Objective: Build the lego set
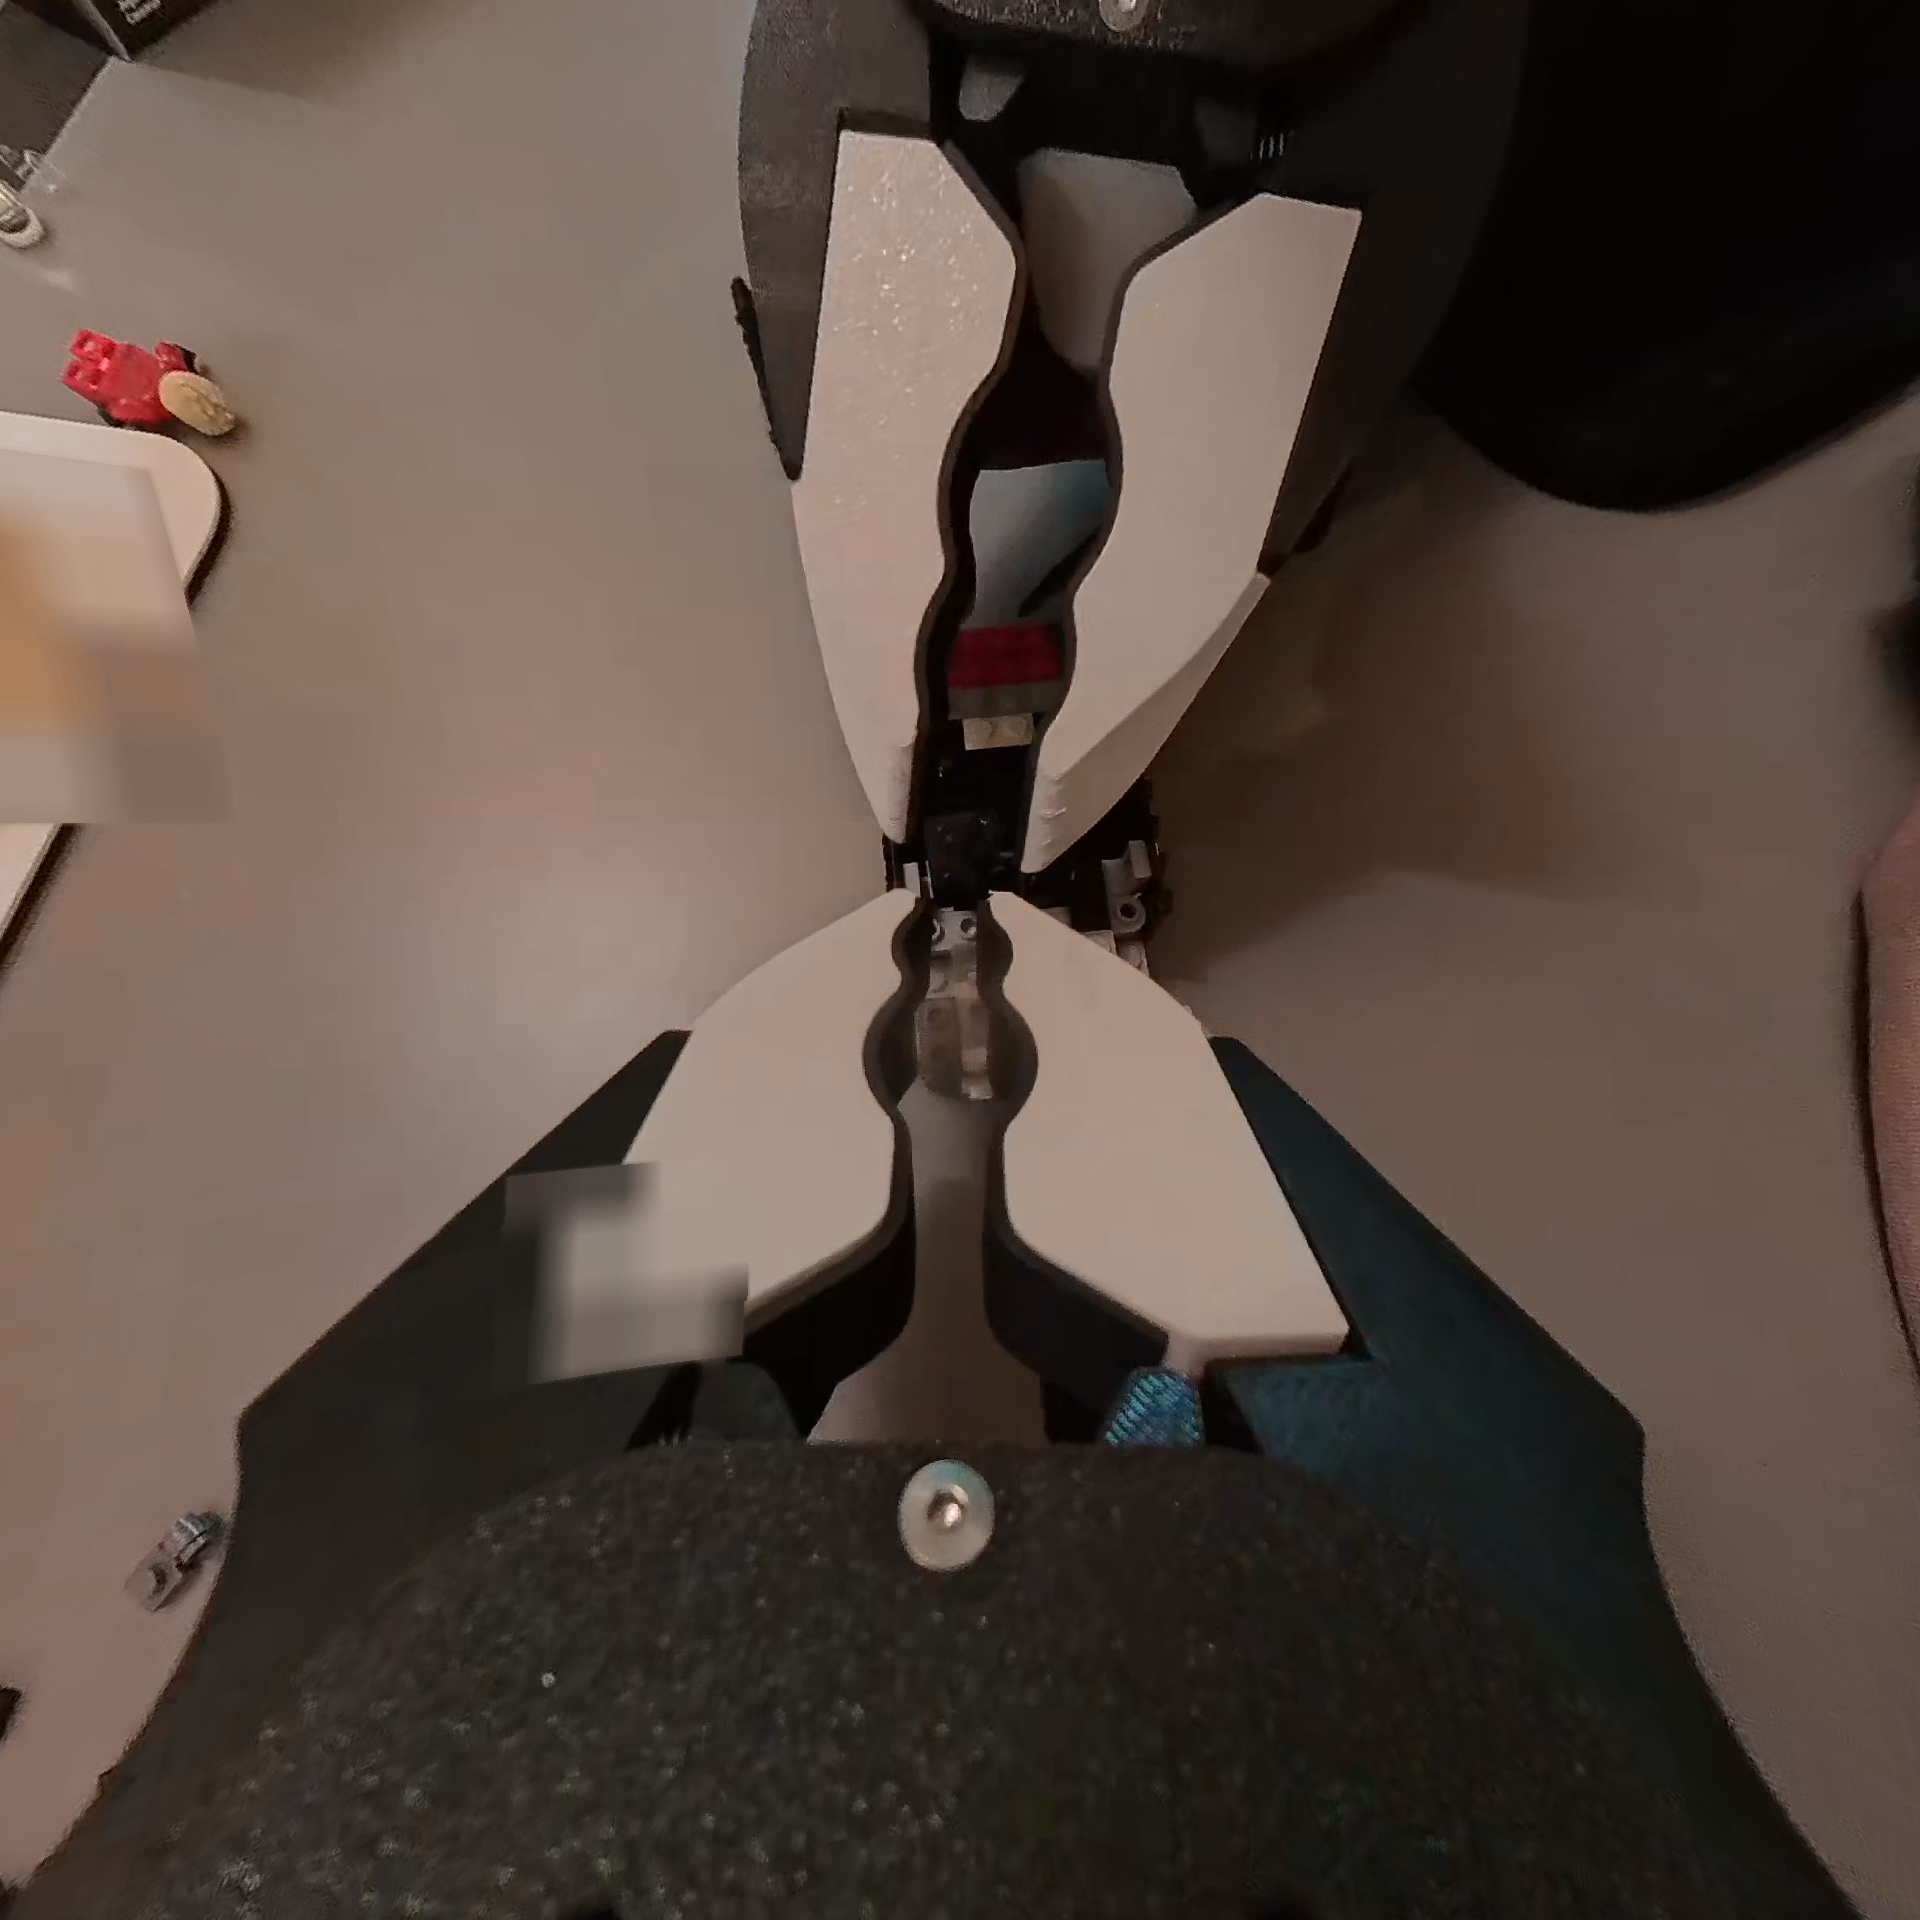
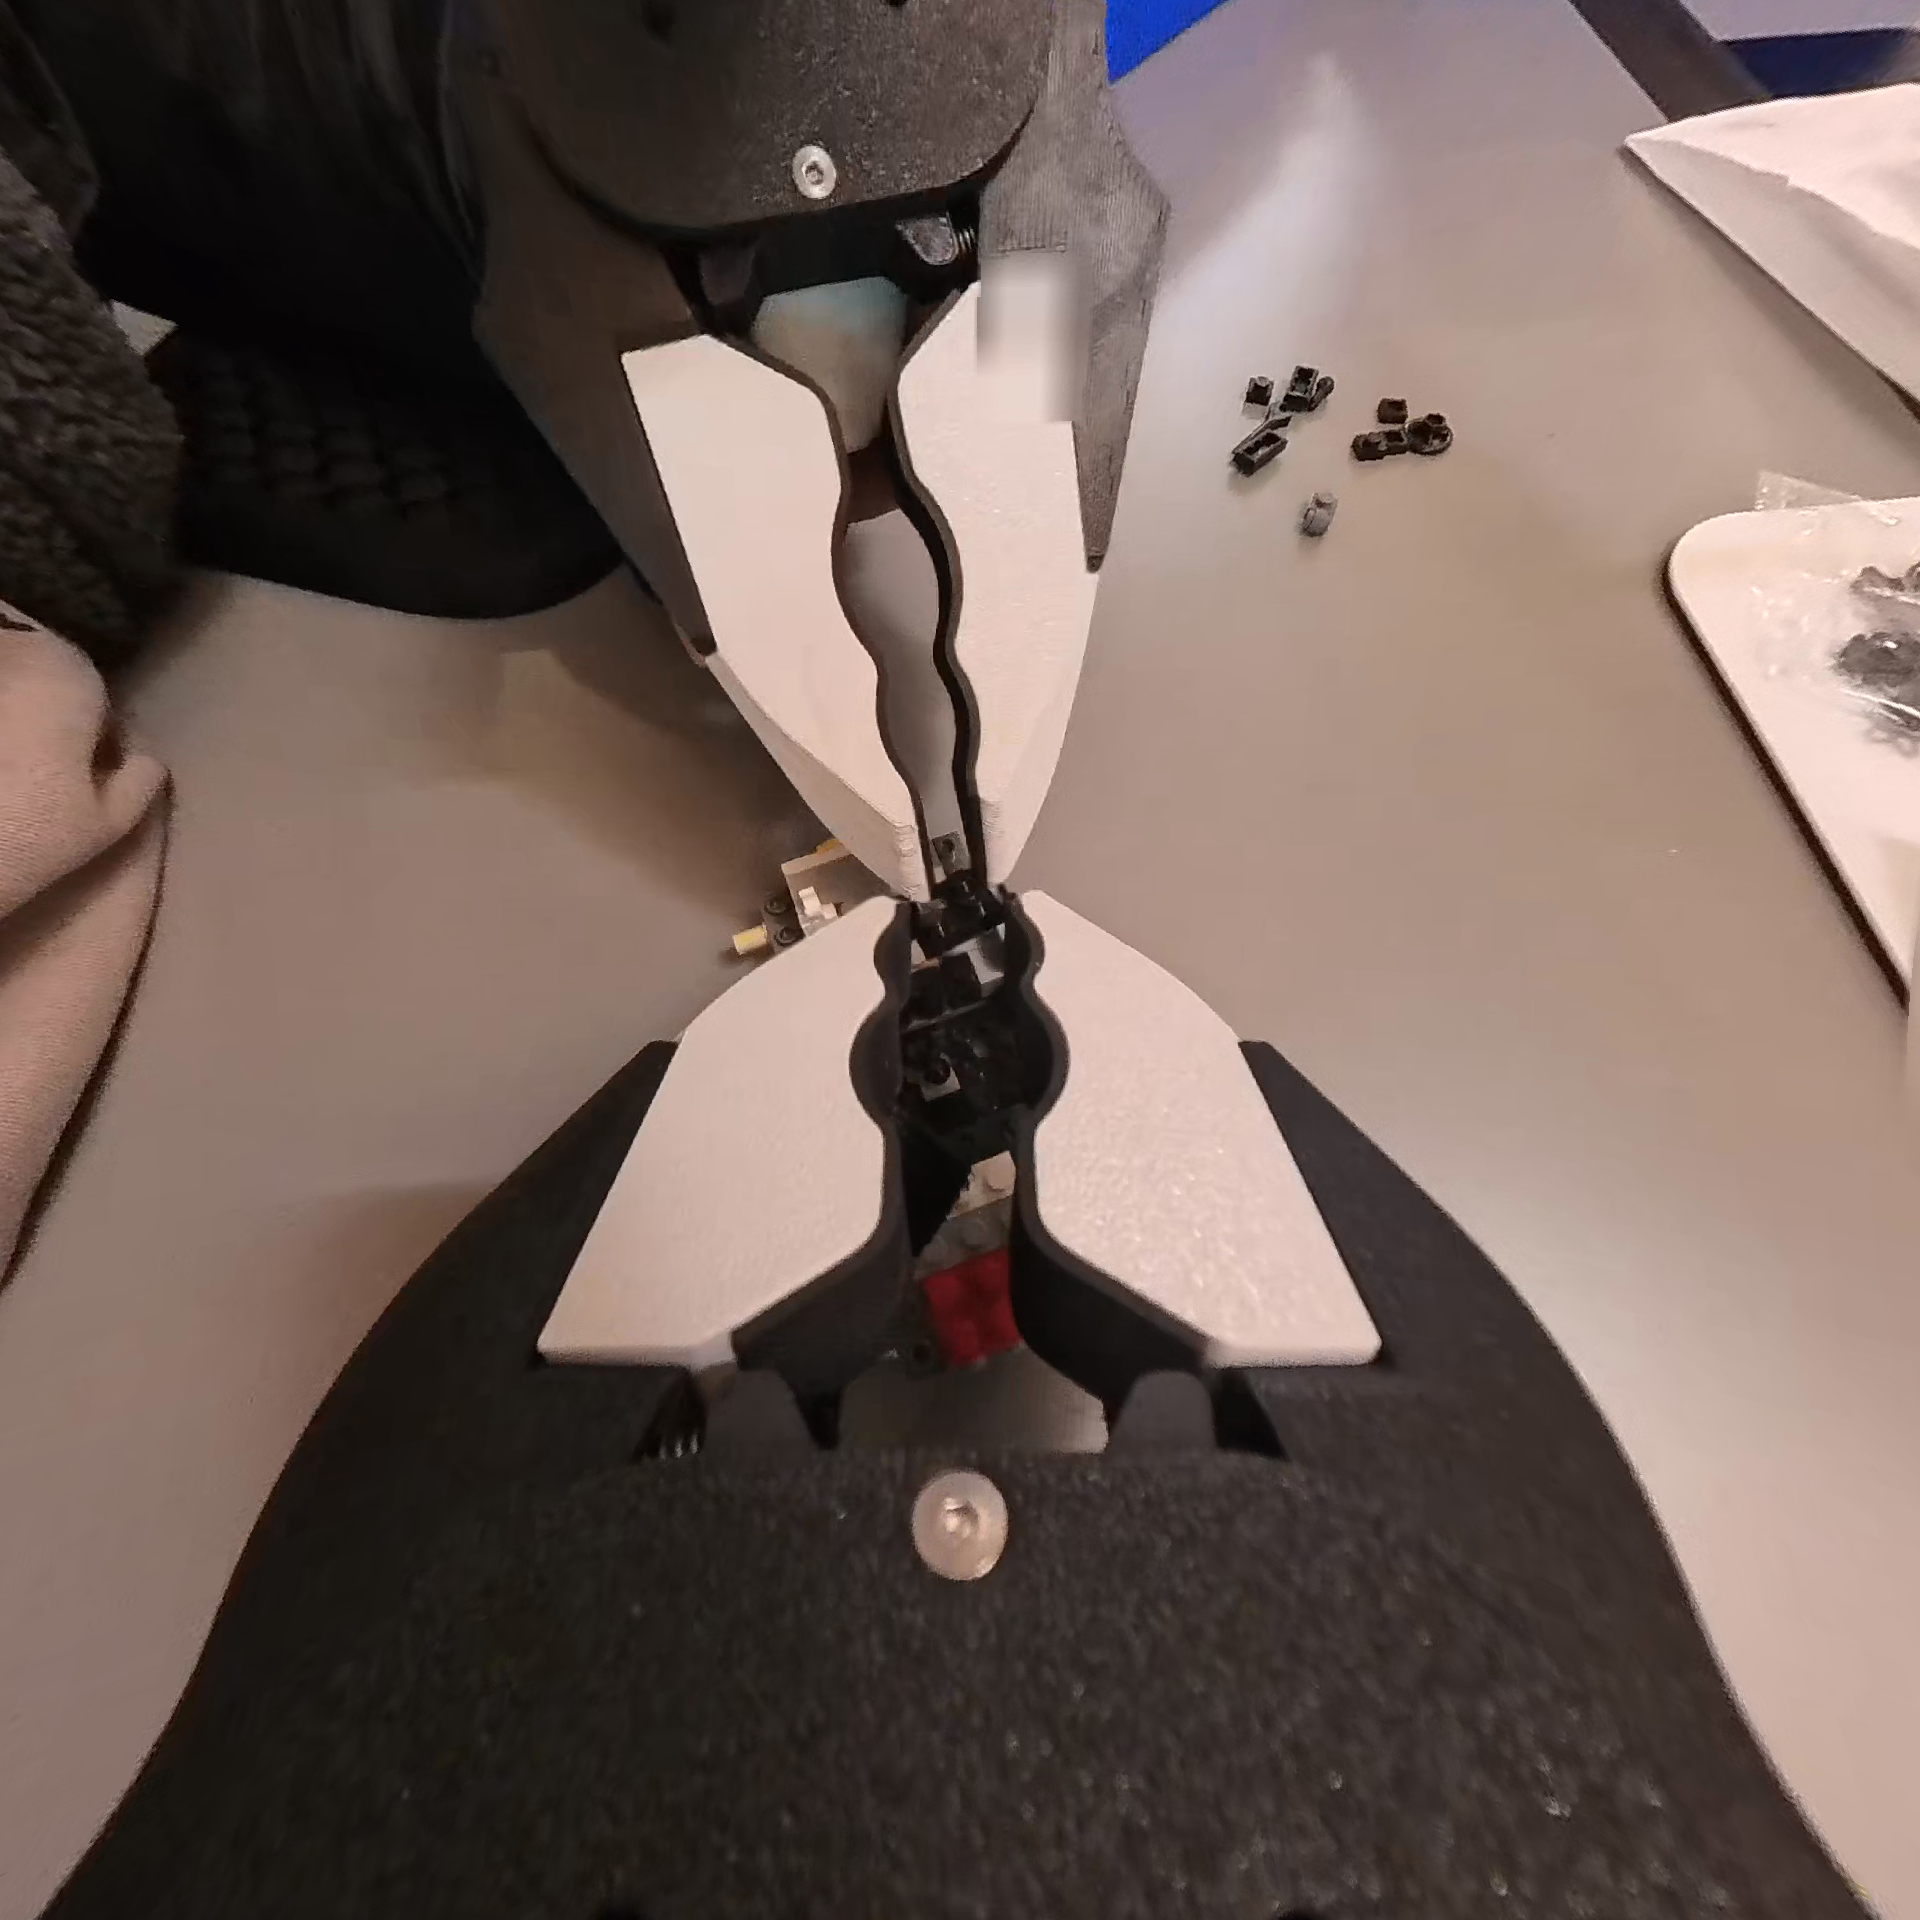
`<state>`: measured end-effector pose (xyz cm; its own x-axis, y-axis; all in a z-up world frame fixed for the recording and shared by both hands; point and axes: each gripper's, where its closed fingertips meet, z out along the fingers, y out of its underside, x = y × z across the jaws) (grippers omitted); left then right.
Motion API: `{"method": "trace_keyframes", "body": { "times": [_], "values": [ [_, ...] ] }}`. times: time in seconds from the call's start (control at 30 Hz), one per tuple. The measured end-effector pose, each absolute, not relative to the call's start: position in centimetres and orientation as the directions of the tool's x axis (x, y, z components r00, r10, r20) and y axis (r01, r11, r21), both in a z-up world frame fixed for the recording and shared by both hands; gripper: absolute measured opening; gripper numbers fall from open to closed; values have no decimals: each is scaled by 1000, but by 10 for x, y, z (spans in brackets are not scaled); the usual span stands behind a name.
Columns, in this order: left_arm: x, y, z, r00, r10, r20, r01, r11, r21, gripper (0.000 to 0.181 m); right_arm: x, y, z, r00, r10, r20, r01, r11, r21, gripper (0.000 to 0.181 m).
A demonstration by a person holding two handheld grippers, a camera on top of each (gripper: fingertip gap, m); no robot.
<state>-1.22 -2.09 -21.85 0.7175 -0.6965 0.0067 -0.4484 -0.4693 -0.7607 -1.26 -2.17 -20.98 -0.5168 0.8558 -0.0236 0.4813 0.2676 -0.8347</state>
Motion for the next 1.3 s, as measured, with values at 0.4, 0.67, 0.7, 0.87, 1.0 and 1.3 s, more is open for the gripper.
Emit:
{"method": "trace_keyframes", "body": {
  "times": [0.4,0.67,0.7,0.87,1.0,1.3],
  "values": [
    [-10,-23,-220,719,-694,43,-432,-495,-754,8,-12,-25,-216,-526,850,-37,500,273,-822,17],
    [-11,-26,-230,734,-676,55,-496,-590,-637,8,-2,-17,-216,-555,831,29,509,368,-778,17],
    [-11,-25,-230,738,-673,55,-497,-596,-630,8,-2,-17,-216,-556,831,27,509,366,-779,15],
    [-9,-23,-231,737,-675,28,-536,-609,-584,8,-2,-14,-221,-540,841,30,530,368,-764,9],
    [-8,-22,-231,733,-680,18,-559,-617,-555,8,-1,-11,-226,-534,845,39,547,380,-746,9],
    [-7,-18,-231,731,-683,2,-574,-617,-539,8,0,-8,-230,-532,844,63,562,408,-720,9]
  ]
}}
